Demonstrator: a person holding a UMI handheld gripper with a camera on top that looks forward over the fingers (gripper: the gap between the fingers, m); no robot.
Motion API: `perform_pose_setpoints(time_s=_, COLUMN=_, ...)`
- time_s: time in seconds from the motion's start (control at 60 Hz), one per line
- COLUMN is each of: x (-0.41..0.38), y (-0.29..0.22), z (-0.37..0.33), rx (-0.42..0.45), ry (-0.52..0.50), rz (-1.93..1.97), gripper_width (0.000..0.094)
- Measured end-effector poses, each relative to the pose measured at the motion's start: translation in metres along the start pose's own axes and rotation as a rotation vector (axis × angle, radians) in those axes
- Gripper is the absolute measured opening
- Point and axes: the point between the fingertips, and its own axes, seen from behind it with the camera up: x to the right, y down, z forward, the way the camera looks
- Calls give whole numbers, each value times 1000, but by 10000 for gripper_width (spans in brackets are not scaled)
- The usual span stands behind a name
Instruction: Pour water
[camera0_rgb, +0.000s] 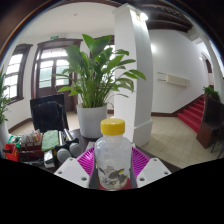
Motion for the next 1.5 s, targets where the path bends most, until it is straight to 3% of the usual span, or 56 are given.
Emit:
perform_pose_setpoints(time_s=0.1, x=4, y=20, z=6, rx=0, ry=-8, rz=22, gripper_width=491)
perform_pose_setpoints(time_s=0.167, x=5, y=16, z=9, rx=63, ry=-14, rz=38, gripper_width=490)
perform_pose_setpoints(time_s=0.267, x=3, y=17, z=7, rx=88, ry=-25, rz=9, gripper_width=490)
perform_pose_setpoints(time_s=0.333, x=2, y=16, z=6, rx=93, ry=-30, rz=7, gripper_width=535)
perform_pose_setpoints(time_s=0.433, x=1, y=20, z=9, rx=59, ry=-45, rz=15, gripper_width=600)
perform_pose_setpoints(time_s=0.517, x=-4, y=33, z=4, rx=-6, ry=-78, rz=-8, gripper_width=734)
perform_pose_setpoints(time_s=0.583, x=-4, y=40, z=-8, rx=-27, ry=-96, rz=-28, gripper_width=742)
perform_pose_setpoints(time_s=0.8, x=11, y=73, z=-100, rx=-101, ry=-75, rz=-57, gripper_width=739)
perform_pose_setpoints(time_s=1.083, x=-18, y=57, z=-246, rx=-146, ry=-228, rz=-10, gripper_width=730)
perform_pose_setpoints(time_s=1.5, x=-82, y=29, z=-365, rx=-87, ry=-365, rz=-68, gripper_width=733)
